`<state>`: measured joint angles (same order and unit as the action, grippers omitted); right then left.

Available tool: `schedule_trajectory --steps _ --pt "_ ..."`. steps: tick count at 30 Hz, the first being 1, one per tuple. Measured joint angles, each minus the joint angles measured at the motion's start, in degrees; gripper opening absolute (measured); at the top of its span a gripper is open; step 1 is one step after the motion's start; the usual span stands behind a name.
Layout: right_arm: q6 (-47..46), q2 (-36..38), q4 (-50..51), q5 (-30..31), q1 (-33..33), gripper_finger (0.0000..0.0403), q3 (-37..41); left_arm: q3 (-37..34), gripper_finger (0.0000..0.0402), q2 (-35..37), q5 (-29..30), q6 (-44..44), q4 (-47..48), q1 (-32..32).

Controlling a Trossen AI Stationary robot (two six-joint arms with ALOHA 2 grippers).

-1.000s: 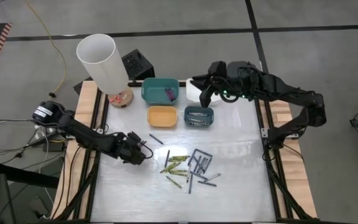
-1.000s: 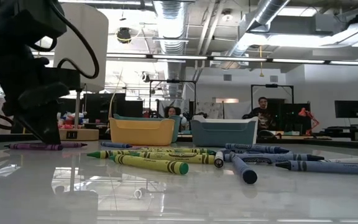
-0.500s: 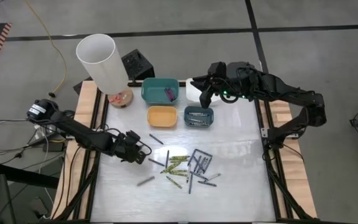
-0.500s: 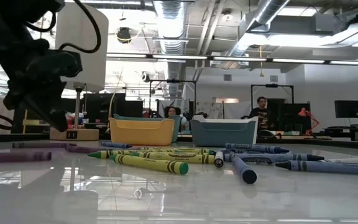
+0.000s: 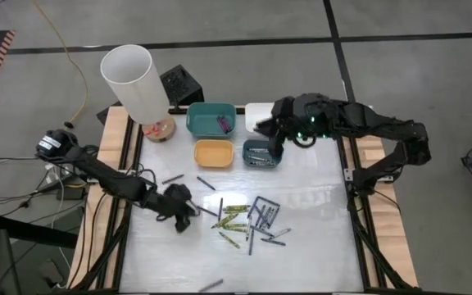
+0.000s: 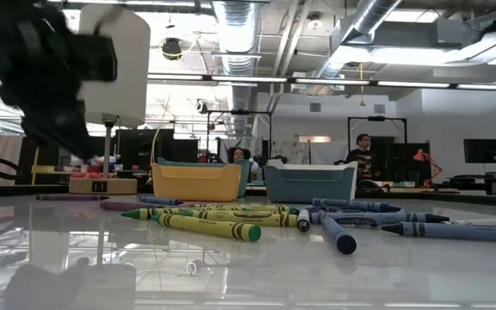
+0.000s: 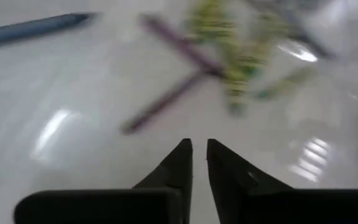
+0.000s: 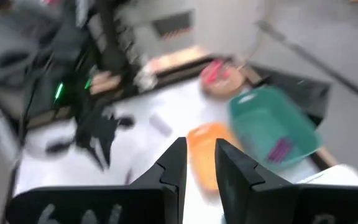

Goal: Sort crayons
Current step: Put the violet crayon into the green bin

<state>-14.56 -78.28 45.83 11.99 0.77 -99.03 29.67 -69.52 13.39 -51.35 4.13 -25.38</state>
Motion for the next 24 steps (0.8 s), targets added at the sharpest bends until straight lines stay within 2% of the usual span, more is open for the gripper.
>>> schedule_trajectory --steps 4,10,17,20,24 --pt "-0.11 -1.21 4.99 -0.15 -5.61 0.0087 0.03 0.09 0.006 0.02 0.48 -1.1 -0.65 -2.19" --pt "-0.38 -3.13 5.82 -0.07 -13.13 0.0087 -0.01 0.07 0.0064 0.02 0.5 -2.94 0.08 -2.84" --pt "-0.3 -5.52 5.5 -0.07 -19.51 0.0087 0.0 0.07 0.0064 0.02 -3.52 -2.49 -2.09 -3.65" --pt "-0.16 -6.36 5.93 0.07 -21.22 0.0087 -0.01 0.07 0.0064 0.02 -5.69 -0.9 -3.33 -6.1" --pt "-0.66 -7.16 6.04 0.79 -22.37 0.0087 0.09 0.56 0.0064 0.02 -5.46 1.77 -5.58 -11.48"
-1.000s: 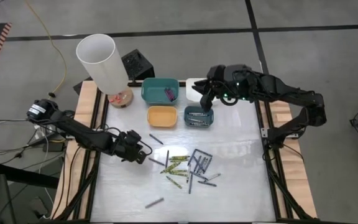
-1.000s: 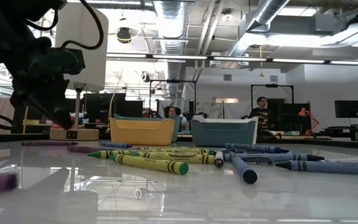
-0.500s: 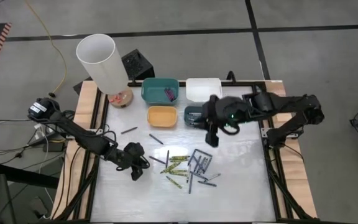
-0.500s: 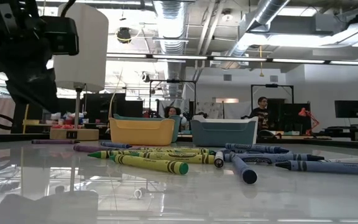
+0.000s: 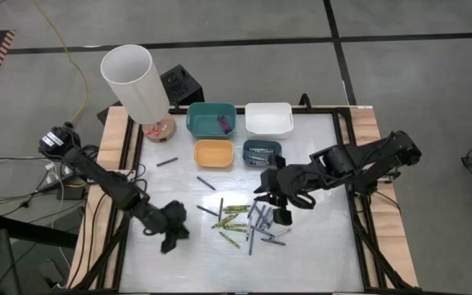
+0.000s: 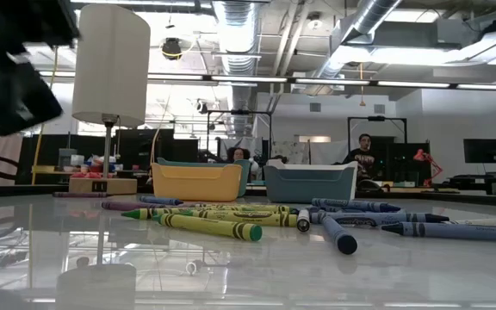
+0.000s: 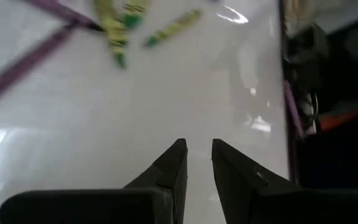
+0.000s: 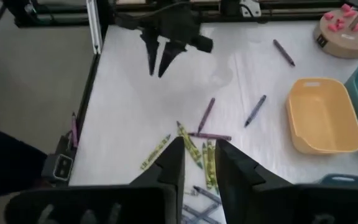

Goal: Sort crayons
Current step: Put the violet crayon into the green bin

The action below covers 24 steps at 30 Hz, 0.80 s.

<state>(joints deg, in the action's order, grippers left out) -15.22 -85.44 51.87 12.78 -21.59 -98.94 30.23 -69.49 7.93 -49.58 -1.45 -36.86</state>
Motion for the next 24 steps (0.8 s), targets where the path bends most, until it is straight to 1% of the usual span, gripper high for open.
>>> schedule_trajectory --steps 4,7,12,16,22,24 --pt "-0.38 -0.19 0.31 0.88 -0.82 0.0087 -0.02 2.49 0.0064 0.0 3.87 2.09 1.01 -5.1" --pt "-0.99 -0.19 0.0 1.11 -0.78 0.0087 -0.02 4.88 0.0064 0.0 7.55 2.43 3.46 -7.41" --pt "-1.23 -0.19 -0.04 1.2 -0.76 0.0087 -0.02 10.2 0.0064 -1.14 8.24 6.22 8.01 -9.23" --pt "-1.25 -0.19 -0.04 1.22 -0.78 0.0087 -0.02 17.67 0.0064 -6.15 6.25 10.1 13.39 -9.62" --pt "-1.37 -0.19 -0.04 1.21 -0.78 0.0087 -0.02 32.08 0.0064 -16.76 5.58 12.55 27.44 -9.6" --pt "-1.42 -0.19 -0.09 1.13 -0.83 0.0087 -0.02 35.93 0.0064 -19.9 3.99 12.96 30.73 -9.6"
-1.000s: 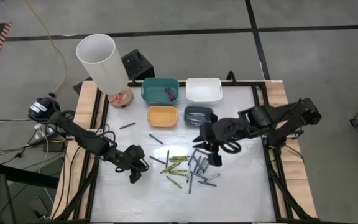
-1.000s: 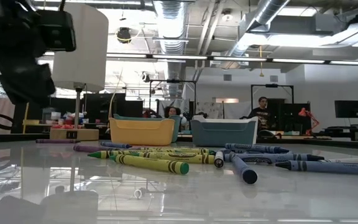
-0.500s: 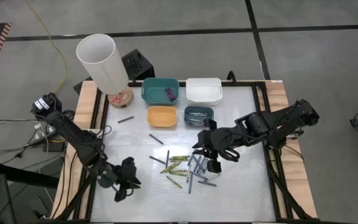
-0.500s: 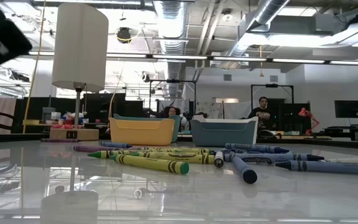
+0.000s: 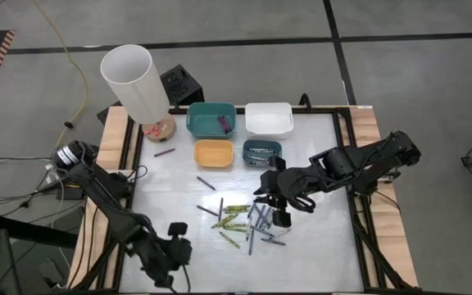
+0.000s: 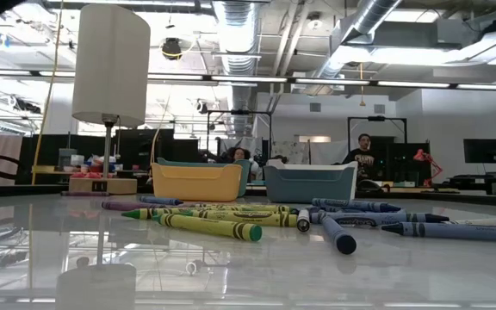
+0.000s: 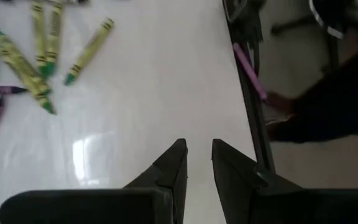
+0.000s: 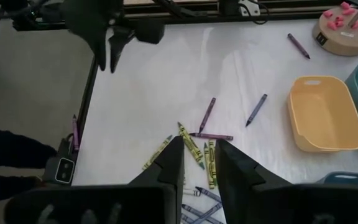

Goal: Sort crayons
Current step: Put the violet crayon into the green bin

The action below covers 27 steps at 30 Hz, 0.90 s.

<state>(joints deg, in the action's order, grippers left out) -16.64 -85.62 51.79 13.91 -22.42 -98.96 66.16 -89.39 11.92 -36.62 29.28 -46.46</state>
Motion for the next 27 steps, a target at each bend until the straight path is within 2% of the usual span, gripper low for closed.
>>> schedule_trajectory --steps 3,6,9,13,16,22,27 --pt "-0.08 0.0 -0.17 -0.02 -0.52 0.0087 0.0 3.93 0.0064 -3.3 -3.1 0.0 2.69 -0.29" --pt "-1.76 0.0 -1.49 -0.05 -1.87 0.0087 0.0 5.23 0.0064 -4.49 -3.72 -1.15 3.36 -1.2" --pt "-4.2 0.02 -1.35 0.28 -3.81 0.0087 0.0 5.26 0.0064 -4.49 -1.65 -0.82 4.86 -1.99" --pt "-6.19 0.02 -1.29 5.26 -6.33 0.0087 0.0 5.26 0.0064 -4.49 2.21 -0.03 7.07 -2.65" --pt "-7.07 0.02 -1.3 8.36 -7.18 0.0087 0.0 5.26 0.0064 -4.49 2.86 -0.1 7.05 -2.94" --pt "-9.88 0.02 -1.25 8.97 -6.44 0.0087 0.0 5.26 0.0064 -4.49 -1.28 -3.67 -2.57 -4.4" --pt "-10.71 0.02 -1.24 9.24 -6.31 0.0087 0.0 5.26 0.0064 -4.49 4.87 -11.12 -8.93 -5.29"
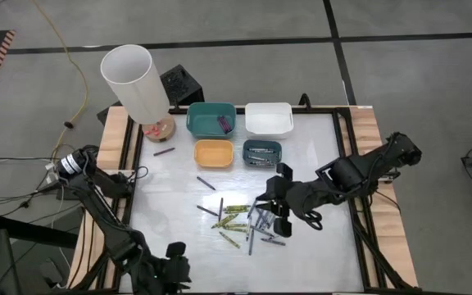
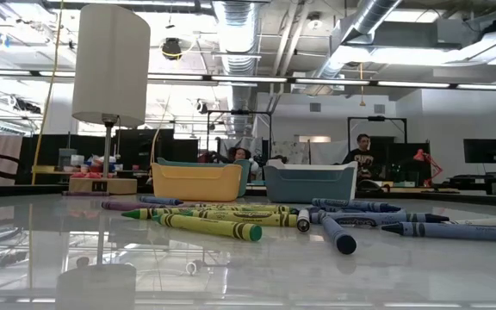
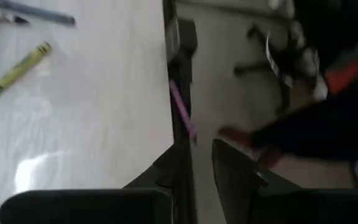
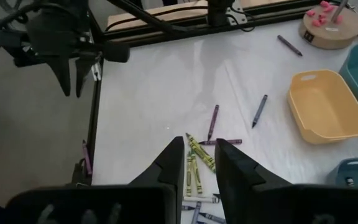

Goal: Sort crayons
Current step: Put the violet crayon into the green bin

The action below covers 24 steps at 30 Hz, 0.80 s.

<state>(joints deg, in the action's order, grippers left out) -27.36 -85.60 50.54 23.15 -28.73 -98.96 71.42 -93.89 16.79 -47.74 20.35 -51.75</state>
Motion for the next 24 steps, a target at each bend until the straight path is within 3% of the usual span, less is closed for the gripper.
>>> schedule_trajectory --steps 5,8,12,18,24 --pt "-2.66 0.0 0.15 0.99 -0.03 0.0087 0.0 0.0 0.0064 -0.38 5.77 -5.52 -0.77 0.0" --pt "-2.66 0.0 0.25 1.04 -0.12 0.0087 0.0 2.06 0.0063 -3.53 6.1 -6.11 -1.71 -0.09" --pt "-1.63 0.0 1.23 0.99 -0.15 0.0087 0.0 10.85 0.0055 -12.56 2.12 -4.79 3.19 0.05" --pt "0.64 0.0 3.63 0.97 -0.05 0.0087 -0.02 27.02 0.0036 -23.93 2.95 -4.57 19.27 0.07" --pt "0.82 0.0 4.87 0.93 -0.13 0.0087 -0.02 35.36 0.0035 -31.84 2.52 -3.7 23.62 0.07"
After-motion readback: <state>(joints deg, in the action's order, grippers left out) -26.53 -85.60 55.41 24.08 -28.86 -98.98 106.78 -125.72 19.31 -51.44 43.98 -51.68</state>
